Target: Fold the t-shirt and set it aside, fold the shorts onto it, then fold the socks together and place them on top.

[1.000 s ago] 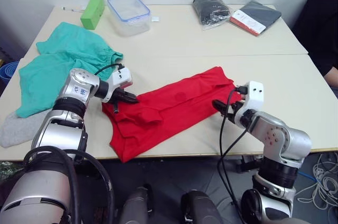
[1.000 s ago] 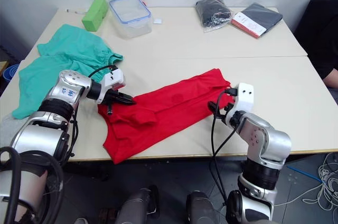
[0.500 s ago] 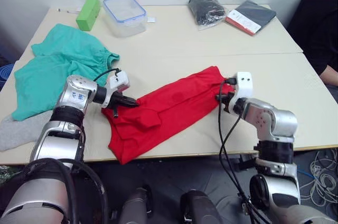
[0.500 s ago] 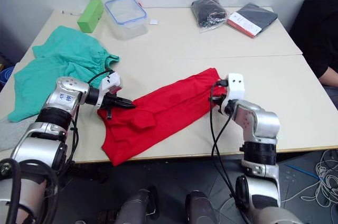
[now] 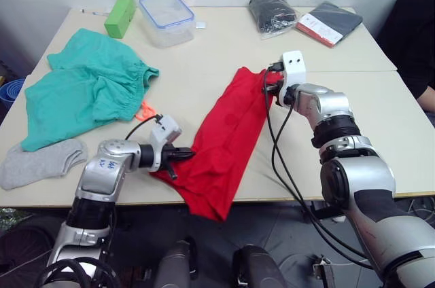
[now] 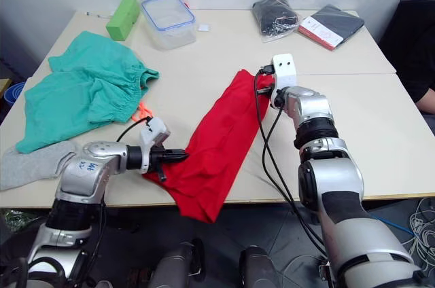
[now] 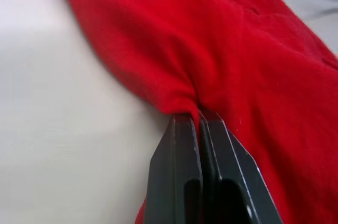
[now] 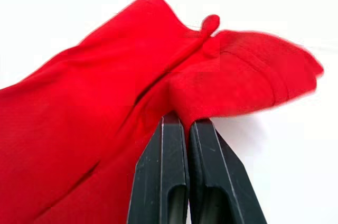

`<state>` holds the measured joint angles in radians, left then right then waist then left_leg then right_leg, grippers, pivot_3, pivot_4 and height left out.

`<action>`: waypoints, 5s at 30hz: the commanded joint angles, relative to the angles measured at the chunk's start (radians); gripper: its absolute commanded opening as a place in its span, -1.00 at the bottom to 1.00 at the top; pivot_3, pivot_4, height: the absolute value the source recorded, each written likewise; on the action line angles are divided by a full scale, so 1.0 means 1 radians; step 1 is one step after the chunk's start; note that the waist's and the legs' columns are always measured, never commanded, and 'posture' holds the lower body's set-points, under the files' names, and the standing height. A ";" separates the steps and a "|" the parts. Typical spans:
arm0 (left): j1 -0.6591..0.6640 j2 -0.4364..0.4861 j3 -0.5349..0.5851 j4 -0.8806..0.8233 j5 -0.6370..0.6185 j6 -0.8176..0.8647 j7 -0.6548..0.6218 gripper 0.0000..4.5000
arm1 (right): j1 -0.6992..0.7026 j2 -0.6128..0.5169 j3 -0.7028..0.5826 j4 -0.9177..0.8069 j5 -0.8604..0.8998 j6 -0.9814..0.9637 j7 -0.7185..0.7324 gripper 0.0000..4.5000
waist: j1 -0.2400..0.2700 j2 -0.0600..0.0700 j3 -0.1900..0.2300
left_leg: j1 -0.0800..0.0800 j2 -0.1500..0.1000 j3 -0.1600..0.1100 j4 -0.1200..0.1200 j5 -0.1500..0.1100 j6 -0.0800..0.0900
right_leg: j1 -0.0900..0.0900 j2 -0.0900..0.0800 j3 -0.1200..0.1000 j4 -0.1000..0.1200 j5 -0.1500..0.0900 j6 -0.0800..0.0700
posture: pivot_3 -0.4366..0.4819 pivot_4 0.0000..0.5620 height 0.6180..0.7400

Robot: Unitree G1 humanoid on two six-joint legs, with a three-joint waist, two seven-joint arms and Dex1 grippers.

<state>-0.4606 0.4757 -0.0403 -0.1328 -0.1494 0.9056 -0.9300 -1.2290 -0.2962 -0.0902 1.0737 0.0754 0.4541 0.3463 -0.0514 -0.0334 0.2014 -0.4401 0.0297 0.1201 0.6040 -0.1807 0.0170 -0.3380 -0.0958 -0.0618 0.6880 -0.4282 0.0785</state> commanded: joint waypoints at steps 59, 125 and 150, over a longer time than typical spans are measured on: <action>-0.773 -0.179 -0.031 1.334 0.110 -0.560 -0.058 -1.00 | 0.796 -0.133 -0.002 -1.357 0.463 0.858 0.155 -1.00 | 0.022 -0.006 -0.002 | -0.001 0.000 0.000 -0.005 0.003 -0.001 | -0.002 0.001 -0.002 -0.005 0.000 0.000 | -0.05 -0.47 1.00; -0.234 0.164 -0.332 0.687 0.339 -1.848 -0.123 0.61 | 0.843 -0.567 0.355 -0.934 -0.265 -1.180 0.591 0.35 | 0.027 -0.005 -0.002 | 0.023 0.001 -0.006 0.000 -0.005 0.001 | 0.033 0.000 -0.009 -0.016 0.000 0.001 | -0.05 -0.47 1.00; -0.144 0.245 -0.326 0.516 0.062 -1.597 -0.308 -1.00 | 1.085 -0.630 0.172 -1.384 0.117 -0.679 0.636 -1.00 | 0.021 0.000 0.001 | 0.018 0.001 -0.013 0.000 -0.006 0.001 | 0.033 0.001 -0.016 -0.020 0.000 0.001 | -0.05 -0.47 1.00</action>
<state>-0.6286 0.6961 -0.3898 0.4613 -0.0267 -0.7592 -1.2037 -0.1588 -0.9196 0.1363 -0.2159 0.1191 -0.2964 0.9968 -0.0305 -0.0336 0.2026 -0.4228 0.0308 0.1072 0.6042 -0.1864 0.0178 -0.3051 -0.0950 -0.0778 0.6674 -0.4278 0.0793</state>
